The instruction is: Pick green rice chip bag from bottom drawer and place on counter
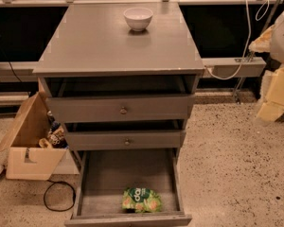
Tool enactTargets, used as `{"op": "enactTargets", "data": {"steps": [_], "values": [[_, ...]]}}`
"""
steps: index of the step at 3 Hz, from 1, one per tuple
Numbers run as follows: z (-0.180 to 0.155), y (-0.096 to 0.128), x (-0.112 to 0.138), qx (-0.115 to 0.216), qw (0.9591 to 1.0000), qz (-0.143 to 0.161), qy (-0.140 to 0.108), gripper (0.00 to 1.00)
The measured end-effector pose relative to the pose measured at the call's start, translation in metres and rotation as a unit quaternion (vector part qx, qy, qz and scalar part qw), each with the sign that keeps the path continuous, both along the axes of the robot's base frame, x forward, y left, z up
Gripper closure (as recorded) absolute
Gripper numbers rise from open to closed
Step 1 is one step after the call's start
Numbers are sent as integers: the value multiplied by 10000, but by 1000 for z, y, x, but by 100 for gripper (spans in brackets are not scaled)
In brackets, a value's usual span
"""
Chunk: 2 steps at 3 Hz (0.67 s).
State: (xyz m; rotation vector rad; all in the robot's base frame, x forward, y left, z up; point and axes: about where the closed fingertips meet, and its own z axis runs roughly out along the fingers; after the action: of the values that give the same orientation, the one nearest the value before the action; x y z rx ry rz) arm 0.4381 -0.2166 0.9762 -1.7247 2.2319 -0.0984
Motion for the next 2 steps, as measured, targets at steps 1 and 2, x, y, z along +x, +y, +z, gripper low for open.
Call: {"op": "enactTargets", "data": {"steps": [1, 2], "values": [[0, 0, 0, 1, 10000, 0, 0, 0], [-13, 3, 4, 254, 9996, -22, 124, 0]]}}
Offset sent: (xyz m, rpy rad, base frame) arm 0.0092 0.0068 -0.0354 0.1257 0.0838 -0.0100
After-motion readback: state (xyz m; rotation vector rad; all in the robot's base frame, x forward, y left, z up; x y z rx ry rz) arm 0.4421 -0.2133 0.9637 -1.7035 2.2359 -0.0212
